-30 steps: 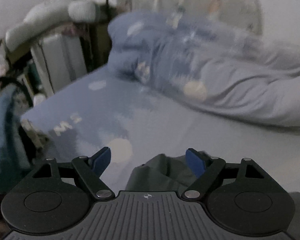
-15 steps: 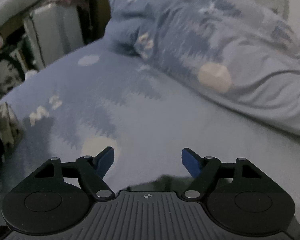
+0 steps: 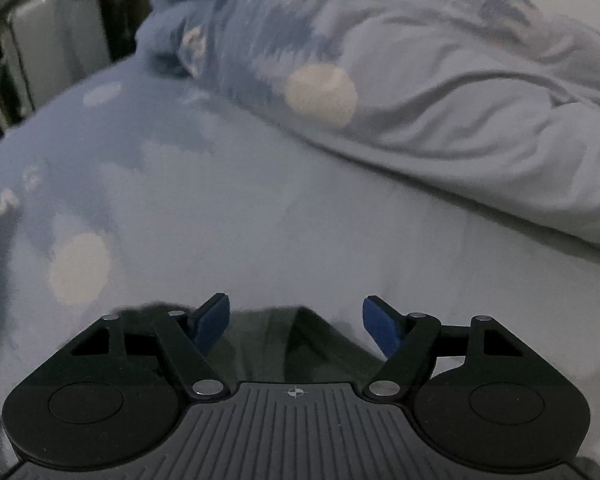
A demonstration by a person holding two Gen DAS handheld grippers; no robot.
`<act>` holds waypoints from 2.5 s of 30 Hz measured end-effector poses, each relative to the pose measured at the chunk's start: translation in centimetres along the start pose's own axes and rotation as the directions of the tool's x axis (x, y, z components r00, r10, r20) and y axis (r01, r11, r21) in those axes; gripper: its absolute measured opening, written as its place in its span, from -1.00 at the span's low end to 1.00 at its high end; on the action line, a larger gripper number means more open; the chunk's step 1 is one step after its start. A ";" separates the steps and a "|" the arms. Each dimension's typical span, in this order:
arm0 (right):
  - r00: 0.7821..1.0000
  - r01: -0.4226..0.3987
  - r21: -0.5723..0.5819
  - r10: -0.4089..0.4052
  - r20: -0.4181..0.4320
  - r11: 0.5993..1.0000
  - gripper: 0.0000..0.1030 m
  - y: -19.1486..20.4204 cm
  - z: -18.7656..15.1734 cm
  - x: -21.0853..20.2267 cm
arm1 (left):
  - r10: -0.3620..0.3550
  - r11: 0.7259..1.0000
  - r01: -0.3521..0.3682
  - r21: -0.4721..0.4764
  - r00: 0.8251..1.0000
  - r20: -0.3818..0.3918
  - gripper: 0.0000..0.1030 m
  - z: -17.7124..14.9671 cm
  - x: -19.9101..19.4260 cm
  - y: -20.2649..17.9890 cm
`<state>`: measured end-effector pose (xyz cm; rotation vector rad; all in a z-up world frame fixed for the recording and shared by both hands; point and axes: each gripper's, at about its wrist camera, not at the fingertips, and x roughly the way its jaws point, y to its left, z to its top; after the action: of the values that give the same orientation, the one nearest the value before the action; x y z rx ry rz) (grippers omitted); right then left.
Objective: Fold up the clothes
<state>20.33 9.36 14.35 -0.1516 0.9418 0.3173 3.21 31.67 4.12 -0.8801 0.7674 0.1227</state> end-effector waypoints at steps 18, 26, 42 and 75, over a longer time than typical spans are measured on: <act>0.985 0.172 -0.080 -0.169 0.040 0.982 -0.40 1.3 0.0 3.3 | 0.025 0.999 -0.024 -0.044 0.999 0.031 0.13 -0.2 0.1 0.0; 0.988 -0.018 -0.202 0.048 0.147 0.979 -0.12 6.5 1.6 -2.9 | 0.031 0.995 -0.026 -0.092 0.998 0.053 0.14 0.1 -0.6 0.9; 0.990 -0.119 -0.439 0.073 -0.119 0.891 -0.11 15.3 -1.4 4.4 | 0.015 0.993 -0.010 -0.120 0.999 0.041 0.14 0.5 -0.7 1.5; 0.978 -0.159 -0.254 0.187 0.091 0.954 0.19 14.3 2.6 -1.3 | -0.007 0.989 0.023 -0.149 0.994 0.110 0.57 1.7 -2.3 1.7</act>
<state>16.86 23.23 17.03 -0.2753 0.8015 0.6004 1.77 34.48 5.20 -1.0140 0.6554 0.2159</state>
